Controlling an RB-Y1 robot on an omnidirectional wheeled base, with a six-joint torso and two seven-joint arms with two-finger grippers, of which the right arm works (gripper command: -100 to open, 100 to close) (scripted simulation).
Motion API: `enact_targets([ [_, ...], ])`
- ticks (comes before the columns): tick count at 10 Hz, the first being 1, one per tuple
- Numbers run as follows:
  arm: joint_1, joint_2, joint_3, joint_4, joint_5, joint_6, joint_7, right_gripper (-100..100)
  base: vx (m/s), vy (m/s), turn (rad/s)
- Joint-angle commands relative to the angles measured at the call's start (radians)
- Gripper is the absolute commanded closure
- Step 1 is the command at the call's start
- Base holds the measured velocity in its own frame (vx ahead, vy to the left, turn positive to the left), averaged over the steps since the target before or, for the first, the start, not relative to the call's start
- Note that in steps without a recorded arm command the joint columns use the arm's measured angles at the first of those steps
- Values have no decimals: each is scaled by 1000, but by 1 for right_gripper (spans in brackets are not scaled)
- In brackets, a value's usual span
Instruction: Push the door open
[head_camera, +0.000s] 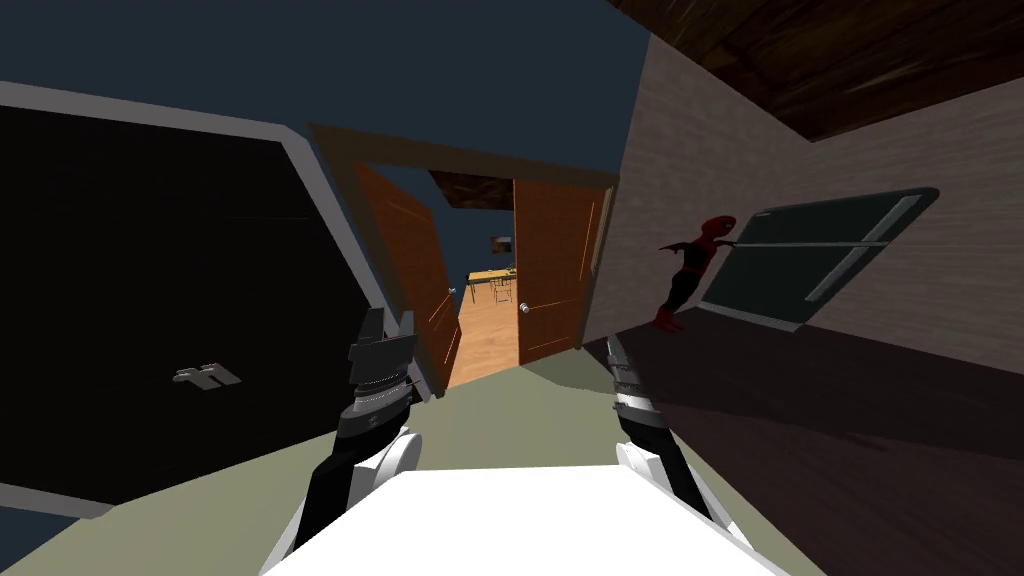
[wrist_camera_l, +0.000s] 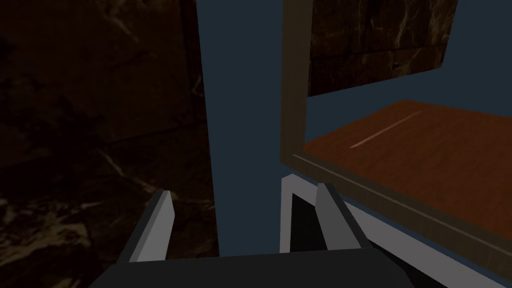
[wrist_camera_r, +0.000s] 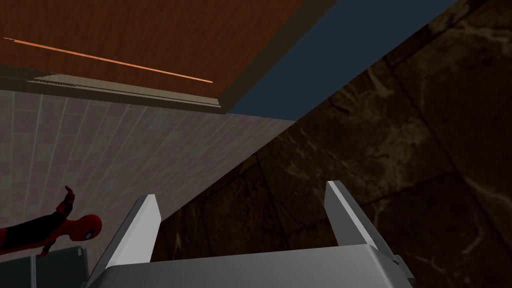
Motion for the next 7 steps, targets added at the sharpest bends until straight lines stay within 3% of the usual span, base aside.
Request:
enact_targets([
  [1, -9, -10, -6, 34, -18, -3, 43, -100, 70, -26, 200],
  [7, -49, -38, -19, 183, -83, -27, 208, -100, 61, -28, 209],
])
